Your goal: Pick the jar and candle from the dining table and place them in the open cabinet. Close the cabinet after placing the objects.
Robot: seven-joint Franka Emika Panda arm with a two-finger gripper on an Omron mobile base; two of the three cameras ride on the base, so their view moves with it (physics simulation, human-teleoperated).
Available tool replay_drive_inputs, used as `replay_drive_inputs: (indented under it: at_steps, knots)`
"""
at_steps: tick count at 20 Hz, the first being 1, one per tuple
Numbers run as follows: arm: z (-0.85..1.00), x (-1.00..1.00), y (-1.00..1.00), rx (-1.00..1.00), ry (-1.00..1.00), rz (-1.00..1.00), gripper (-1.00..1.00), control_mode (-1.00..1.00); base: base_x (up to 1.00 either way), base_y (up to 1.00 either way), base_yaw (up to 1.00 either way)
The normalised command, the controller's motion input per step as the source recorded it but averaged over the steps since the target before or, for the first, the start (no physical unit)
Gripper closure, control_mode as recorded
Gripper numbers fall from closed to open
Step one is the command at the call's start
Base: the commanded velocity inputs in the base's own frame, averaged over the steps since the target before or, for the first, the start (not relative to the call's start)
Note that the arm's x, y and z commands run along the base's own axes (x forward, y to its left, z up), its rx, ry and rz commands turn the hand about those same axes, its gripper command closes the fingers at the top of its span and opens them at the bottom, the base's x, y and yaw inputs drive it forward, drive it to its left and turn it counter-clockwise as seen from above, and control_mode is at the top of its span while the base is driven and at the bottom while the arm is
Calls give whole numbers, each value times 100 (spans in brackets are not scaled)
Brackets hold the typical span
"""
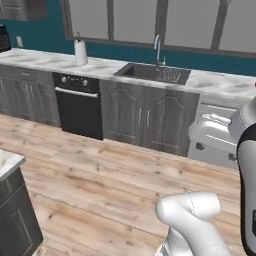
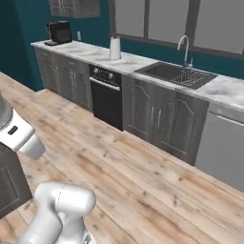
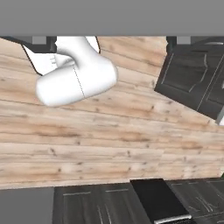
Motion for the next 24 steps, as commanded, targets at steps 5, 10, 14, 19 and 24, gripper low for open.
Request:
replay_drive_inputs:
  at_steps: [5, 10, 14, 19, 24]
  knots:
    - [0, 0, 0, 0, 0, 0, -100, 100, 86, 17, 47]
    - [0, 0, 0, 0, 0, 0, -100, 100, 58, 1, 21]
    - [0, 0, 0, 0, 0, 0, -100, 100, 14, 1, 22]
    - [0, 0, 0, 0, 0, 0, -100, 100, 32, 11, 48]
    - [0, 0, 0, 0, 0, 0, -100, 100, 38, 35, 63]
